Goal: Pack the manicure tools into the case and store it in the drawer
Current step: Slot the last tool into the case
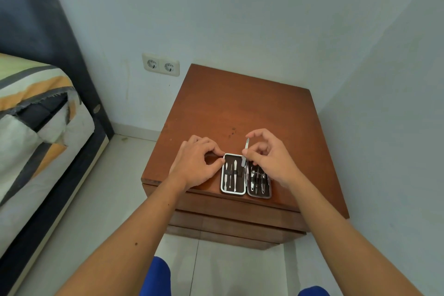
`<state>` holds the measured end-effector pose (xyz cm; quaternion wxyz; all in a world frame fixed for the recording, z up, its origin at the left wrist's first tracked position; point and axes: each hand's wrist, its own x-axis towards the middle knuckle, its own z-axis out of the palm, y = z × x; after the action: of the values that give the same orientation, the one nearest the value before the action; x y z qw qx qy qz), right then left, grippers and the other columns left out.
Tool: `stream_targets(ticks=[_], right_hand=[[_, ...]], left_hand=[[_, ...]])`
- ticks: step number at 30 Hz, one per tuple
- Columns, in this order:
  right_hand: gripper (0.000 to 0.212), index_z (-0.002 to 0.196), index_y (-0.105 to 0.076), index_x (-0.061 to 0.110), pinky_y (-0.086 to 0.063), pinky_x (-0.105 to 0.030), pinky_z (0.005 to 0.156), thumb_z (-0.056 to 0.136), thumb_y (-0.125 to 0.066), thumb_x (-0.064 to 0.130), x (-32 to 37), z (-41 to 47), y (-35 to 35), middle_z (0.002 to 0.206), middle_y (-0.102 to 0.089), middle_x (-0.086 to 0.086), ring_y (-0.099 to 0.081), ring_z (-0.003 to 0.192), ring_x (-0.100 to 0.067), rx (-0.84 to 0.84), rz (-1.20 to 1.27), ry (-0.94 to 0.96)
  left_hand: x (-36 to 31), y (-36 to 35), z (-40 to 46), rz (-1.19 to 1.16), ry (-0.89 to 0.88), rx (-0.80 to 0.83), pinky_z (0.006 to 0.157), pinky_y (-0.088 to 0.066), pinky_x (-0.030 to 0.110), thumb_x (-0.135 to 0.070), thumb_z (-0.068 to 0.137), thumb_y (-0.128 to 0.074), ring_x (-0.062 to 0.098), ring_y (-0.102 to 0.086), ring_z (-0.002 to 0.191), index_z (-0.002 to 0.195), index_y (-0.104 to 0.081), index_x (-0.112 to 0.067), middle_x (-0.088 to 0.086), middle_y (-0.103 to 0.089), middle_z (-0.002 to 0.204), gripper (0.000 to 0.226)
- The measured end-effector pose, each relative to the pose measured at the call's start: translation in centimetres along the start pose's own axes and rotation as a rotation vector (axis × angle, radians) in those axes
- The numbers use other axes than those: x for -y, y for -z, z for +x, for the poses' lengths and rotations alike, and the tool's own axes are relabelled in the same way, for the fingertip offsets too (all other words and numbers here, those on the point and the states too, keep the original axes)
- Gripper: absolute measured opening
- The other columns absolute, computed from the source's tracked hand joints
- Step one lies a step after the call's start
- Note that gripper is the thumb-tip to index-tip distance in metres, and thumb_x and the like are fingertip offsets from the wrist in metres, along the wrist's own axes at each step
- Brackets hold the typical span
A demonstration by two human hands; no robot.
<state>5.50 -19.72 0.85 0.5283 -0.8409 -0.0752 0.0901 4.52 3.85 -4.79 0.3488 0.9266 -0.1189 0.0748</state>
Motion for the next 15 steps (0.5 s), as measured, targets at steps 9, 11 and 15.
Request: stream_targets(ticks=[9, 11, 15], right_hand=[[0.033, 0.113, -0.064, 0.038, -0.047, -0.027, 0.072, 0.088, -0.082, 0.026, -2.0, 0.1, -0.9, 0.085, -0.076, 0.009, -0.053, 0.07, -0.007, -0.029, -0.222, 0.115], [0.036, 0.115, -0.065, 0.039, -0.043, -0.024, 0.073, 0.085, -0.084, 0.029, -2.3, 0.1, -0.7, 0.093, -0.069, 0.011, -0.054, 0.077, -0.008, -0.039, -0.317, 0.148], [0.047, 0.126, -0.065, 0.034, -0.044, -0.018, 0.085, 0.083, -0.083, 0.043, -2.4, -0.3, -0.1, 0.111, -0.055, 0.014, -0.055, 0.098, -0.002, 0.022, -0.512, 0.167]], left_hand=[[0.0, 0.0, 0.0, 0.004, -0.005, -0.007, 0.095, -0.031, 0.03, -0.05, 0.091, -0.069, 0.003, -0.047, 0.11, 0.095, -0.072, -0.039, -0.027, -0.065, 0.109, 0.012], [0.0, 0.0, 0.0, 0.005, -0.005, -0.003, 0.094, -0.03, 0.03, -0.05, 0.091, -0.069, 0.003, -0.046, 0.111, 0.097, -0.072, -0.039, -0.027, -0.065, 0.11, 0.012], [0.1, 0.0, 0.0, 0.006, -0.009, -0.002, 0.096, -0.032, 0.032, -0.05, 0.091, -0.069, 0.003, -0.046, 0.112, 0.097, -0.072, -0.039, -0.027, -0.065, 0.111, 0.012]])
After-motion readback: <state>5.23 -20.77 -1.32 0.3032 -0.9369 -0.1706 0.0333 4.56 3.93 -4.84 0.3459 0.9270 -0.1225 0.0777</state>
